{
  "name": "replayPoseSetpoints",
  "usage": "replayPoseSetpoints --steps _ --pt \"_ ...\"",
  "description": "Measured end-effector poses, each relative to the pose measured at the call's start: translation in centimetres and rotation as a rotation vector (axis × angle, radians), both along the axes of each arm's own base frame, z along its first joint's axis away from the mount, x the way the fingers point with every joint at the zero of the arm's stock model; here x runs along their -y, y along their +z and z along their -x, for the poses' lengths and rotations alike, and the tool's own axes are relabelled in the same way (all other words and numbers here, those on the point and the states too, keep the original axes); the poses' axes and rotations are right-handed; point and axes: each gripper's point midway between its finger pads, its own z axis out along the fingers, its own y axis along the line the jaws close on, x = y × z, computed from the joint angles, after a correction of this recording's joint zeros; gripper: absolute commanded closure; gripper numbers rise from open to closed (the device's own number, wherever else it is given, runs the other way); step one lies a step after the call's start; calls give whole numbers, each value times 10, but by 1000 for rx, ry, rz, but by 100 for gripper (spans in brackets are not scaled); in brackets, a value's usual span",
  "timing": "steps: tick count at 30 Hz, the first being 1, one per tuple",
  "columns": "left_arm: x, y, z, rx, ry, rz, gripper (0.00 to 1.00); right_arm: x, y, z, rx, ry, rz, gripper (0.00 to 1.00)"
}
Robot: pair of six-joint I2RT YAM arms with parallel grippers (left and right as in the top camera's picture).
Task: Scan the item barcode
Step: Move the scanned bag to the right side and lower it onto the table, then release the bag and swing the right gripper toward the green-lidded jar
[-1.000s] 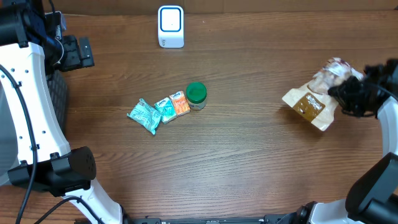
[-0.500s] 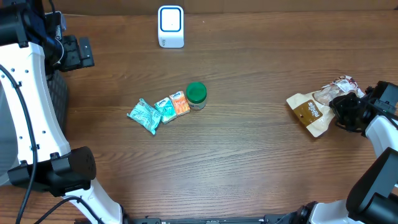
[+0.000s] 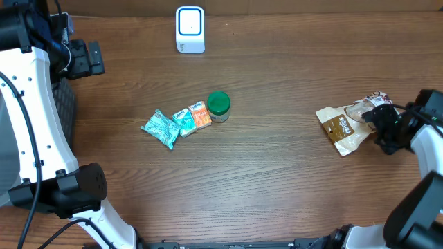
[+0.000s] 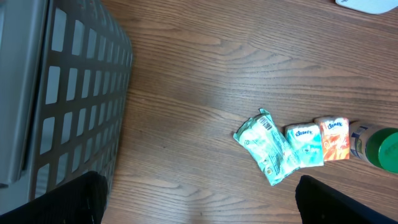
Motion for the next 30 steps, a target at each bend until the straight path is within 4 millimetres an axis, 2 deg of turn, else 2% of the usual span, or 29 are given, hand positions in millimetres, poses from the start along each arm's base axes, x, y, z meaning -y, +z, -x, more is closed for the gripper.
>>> replayPoseSetpoints --steps 2,4,5,9,12,16,20,25,26,29,30 --pt "0 0 0 0 0 0 0 3 16 -1 5 -1 26 10" --pt "0 0 0 0 0 0 0 5 44 -1 18 -3 65 4" --pt "0 0 0 0 0 0 1 6 64 -3 44 2 93 0" --pt "0 0 0 0 0 0 0 -6 124 -10 139 36 143 0" --pt "0 0 0 0 0 0 0 -28 145 -16 195 94 128 0" --pt "0 0 0 0 0 0 0 -65 145 -26 228 212 41 7" --pt "0 0 0 0 0 0 0 -117 138 -42 245 381 -16 11" --pt "0 0 0 0 0 0 1 -191 119 -63 251 600 -33 14" --pt "0 0 0 0 0 0 0 -216 114 -69 267 672 -30 13" --pt "0 0 0 0 0 0 0 -273 95 -63 217 845 -10 11" --pt "0 0 0 0 0 0 0 -280 94 -63 207 871 1 9"
